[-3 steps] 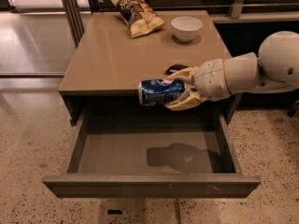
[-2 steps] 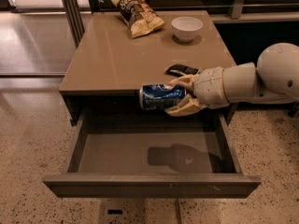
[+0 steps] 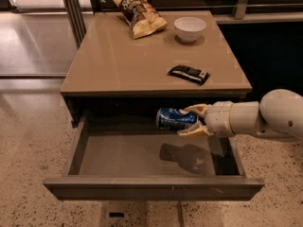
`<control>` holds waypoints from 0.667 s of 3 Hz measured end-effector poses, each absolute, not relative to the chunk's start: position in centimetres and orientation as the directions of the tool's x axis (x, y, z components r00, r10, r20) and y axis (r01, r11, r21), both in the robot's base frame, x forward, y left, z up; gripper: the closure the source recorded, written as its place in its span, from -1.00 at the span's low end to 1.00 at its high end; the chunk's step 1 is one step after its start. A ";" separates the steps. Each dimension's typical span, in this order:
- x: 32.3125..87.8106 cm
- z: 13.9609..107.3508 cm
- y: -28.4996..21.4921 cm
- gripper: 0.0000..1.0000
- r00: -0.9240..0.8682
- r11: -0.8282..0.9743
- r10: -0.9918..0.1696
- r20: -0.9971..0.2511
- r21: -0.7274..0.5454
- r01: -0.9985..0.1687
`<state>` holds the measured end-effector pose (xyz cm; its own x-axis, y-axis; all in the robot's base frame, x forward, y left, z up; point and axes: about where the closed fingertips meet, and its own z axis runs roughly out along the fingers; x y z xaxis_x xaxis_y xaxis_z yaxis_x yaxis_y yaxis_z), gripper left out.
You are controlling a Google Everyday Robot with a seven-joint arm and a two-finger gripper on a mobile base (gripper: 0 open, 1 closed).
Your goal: Place pepsi can into top drawer
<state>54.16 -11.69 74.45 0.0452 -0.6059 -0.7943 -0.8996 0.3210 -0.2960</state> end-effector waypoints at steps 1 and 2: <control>54.9 70.2 -13.4 1.00 -0.038 0.366 -0.585 -0.810 -0.221 -0.904; 55.6 66.3 -14.5 1.00 -0.118 0.384 -0.559 -0.821 -0.130 -0.914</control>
Offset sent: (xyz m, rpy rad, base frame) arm 0.0235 -0.0453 -0.1299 0.0919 0.2735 -0.0806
